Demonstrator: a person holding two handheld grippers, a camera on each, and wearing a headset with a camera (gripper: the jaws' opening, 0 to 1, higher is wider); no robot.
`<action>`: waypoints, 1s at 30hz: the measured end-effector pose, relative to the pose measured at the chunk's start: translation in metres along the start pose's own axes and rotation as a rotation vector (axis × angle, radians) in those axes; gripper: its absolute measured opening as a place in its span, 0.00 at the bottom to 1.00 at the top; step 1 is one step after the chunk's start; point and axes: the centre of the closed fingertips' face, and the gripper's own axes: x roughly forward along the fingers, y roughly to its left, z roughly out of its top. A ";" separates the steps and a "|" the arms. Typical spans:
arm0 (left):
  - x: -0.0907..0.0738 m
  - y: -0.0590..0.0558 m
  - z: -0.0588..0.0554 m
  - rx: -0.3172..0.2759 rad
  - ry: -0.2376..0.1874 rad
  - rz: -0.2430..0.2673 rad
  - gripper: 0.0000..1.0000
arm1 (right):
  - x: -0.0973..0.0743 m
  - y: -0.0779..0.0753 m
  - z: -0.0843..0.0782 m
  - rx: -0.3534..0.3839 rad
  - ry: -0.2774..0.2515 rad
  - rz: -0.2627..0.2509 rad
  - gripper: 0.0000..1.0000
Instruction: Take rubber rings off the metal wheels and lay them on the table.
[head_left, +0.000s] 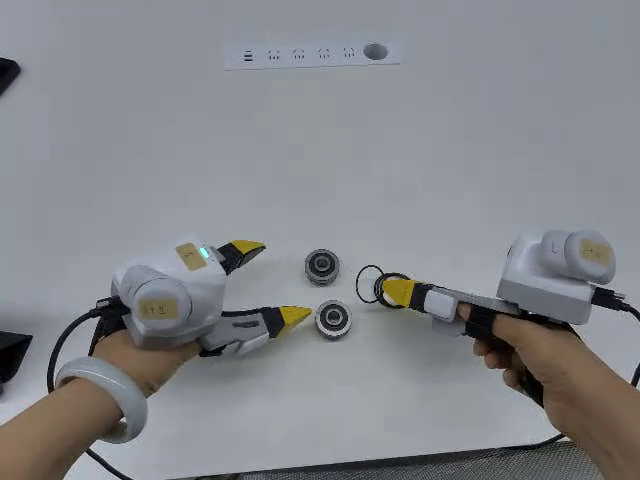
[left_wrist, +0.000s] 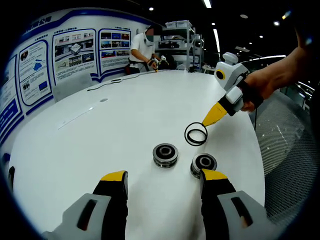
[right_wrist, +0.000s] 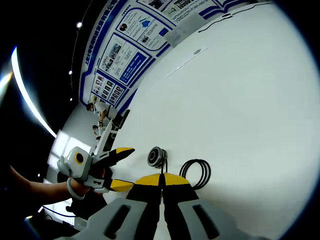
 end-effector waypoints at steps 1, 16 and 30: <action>-0.001 0.000 -0.001 -0.001 0.002 0.002 0.59 | -0.001 -0.001 0.000 0.002 -0.001 -0.004 0.02; -0.010 -0.001 -0.009 -0.021 0.007 0.017 0.57 | -0.008 -0.024 -0.005 -0.042 0.012 -0.079 0.05; -0.016 -0.004 -0.009 -0.028 0.006 0.013 0.57 | -0.008 -0.025 -0.007 -0.197 0.043 -0.095 0.23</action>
